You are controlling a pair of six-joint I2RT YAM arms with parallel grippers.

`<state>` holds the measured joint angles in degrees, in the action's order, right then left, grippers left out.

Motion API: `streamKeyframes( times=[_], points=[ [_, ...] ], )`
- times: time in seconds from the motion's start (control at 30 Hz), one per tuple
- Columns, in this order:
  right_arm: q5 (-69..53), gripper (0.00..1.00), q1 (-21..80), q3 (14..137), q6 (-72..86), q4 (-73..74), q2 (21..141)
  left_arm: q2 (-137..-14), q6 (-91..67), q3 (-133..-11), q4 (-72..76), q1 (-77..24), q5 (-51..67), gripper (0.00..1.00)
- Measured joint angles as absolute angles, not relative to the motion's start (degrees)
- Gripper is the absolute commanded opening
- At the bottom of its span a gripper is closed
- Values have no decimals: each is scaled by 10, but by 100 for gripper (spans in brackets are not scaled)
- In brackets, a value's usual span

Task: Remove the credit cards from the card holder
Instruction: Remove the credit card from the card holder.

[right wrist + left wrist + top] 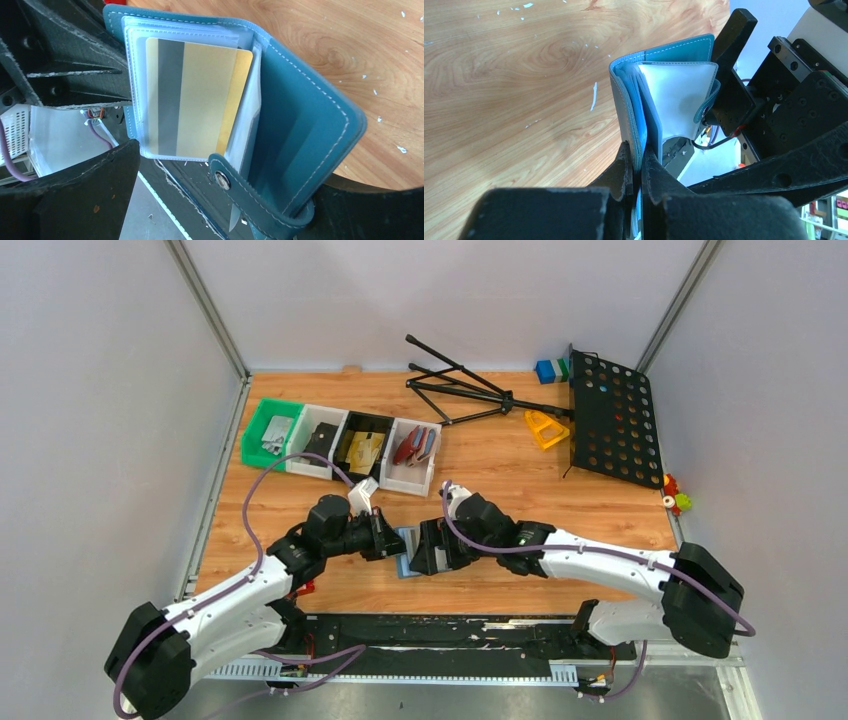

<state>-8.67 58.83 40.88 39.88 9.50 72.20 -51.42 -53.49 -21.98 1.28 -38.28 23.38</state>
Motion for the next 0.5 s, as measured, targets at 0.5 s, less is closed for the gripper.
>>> streamKeyframes(
  times=[0.5],
  points=[
    [7, 91, 618, 488, 385, 203, 787, -534, -529, -234, -25, -383, 216, 0]
  ],
)
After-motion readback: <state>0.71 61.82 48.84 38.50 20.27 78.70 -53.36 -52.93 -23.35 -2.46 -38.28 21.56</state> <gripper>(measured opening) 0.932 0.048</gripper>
